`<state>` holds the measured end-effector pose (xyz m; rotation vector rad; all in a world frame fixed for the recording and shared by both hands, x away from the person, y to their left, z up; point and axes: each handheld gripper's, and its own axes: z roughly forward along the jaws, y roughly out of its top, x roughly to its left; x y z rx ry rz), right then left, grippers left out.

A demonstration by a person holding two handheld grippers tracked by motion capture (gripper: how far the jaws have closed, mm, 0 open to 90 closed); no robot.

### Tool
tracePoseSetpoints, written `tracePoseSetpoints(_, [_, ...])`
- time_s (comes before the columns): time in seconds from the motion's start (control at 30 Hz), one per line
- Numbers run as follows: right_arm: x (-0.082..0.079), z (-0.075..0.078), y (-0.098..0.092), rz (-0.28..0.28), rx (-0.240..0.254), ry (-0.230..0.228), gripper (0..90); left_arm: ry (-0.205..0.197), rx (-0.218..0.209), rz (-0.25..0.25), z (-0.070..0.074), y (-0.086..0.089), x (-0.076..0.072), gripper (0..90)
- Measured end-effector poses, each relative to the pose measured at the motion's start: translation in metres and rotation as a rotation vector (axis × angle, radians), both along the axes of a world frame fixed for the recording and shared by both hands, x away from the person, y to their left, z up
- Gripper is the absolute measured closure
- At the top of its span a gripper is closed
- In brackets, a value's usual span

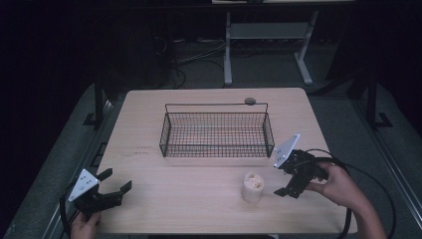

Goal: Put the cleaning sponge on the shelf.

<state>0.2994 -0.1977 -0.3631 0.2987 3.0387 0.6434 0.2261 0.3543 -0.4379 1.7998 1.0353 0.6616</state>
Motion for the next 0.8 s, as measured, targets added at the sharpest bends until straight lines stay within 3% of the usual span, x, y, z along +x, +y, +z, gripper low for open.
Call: tracePoseSetpoints(0.8, [0.006, 0.0, 0.03, 0.051, -0.017, 0.017, 15.1, -0.008, -0.015, 0.009, 0.001, 0.003, -0.001, 14.0])
